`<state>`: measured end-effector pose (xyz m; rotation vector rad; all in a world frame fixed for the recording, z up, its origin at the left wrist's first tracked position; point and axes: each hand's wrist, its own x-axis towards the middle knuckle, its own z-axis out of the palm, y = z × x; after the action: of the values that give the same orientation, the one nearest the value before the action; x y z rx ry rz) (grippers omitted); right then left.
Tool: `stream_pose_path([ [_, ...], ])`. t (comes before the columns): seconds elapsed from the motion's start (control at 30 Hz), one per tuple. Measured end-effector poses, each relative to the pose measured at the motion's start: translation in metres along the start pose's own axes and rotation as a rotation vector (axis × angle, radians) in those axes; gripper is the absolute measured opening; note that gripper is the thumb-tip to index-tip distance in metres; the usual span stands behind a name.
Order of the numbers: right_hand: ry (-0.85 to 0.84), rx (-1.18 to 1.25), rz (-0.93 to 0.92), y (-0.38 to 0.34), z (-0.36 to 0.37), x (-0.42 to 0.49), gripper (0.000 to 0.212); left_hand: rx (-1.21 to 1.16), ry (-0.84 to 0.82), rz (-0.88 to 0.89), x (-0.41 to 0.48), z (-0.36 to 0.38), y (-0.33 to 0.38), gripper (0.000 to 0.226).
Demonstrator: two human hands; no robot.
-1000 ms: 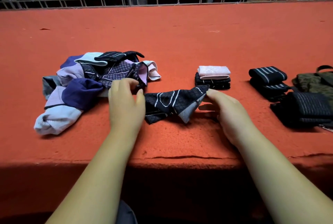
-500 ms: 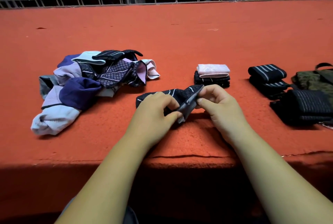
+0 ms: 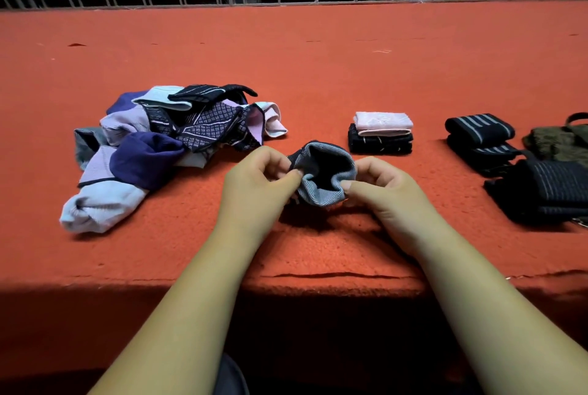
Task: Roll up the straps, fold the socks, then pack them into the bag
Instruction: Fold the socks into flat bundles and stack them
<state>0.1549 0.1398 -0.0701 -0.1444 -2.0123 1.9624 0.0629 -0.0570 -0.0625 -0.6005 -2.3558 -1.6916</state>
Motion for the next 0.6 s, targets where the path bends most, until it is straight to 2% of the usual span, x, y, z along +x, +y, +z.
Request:
stream_pose_path([
  [0.13,0.121,0.002,0.017,-0.001,0.003,0.002,0.013,-0.027,0.068,-0.034,-0.002,-0.002,0.008,0.017],
  [0.23,0.281,-0.171,-0.023,-0.002,0.008,0.003,0.022,0.019,0.134,0.008,-0.006,-0.002,0.014,0.018],
  [0.3,0.309,-0.286,-0.056,-0.005,0.012,0.002,0.022,0.07,0.137,0.065,-0.005,-0.002,0.015,0.018],
  [0.47,0.27,-0.225,-0.084,-0.005,0.006,0.004,0.03,-0.194,-0.118,0.119,-0.001,-0.012,0.009,0.02],
  [0.6,0.259,-0.08,-0.039,-0.004,-0.002,0.003,0.023,-0.326,-0.191,0.069,0.007,-0.013,-0.003,0.052],
])
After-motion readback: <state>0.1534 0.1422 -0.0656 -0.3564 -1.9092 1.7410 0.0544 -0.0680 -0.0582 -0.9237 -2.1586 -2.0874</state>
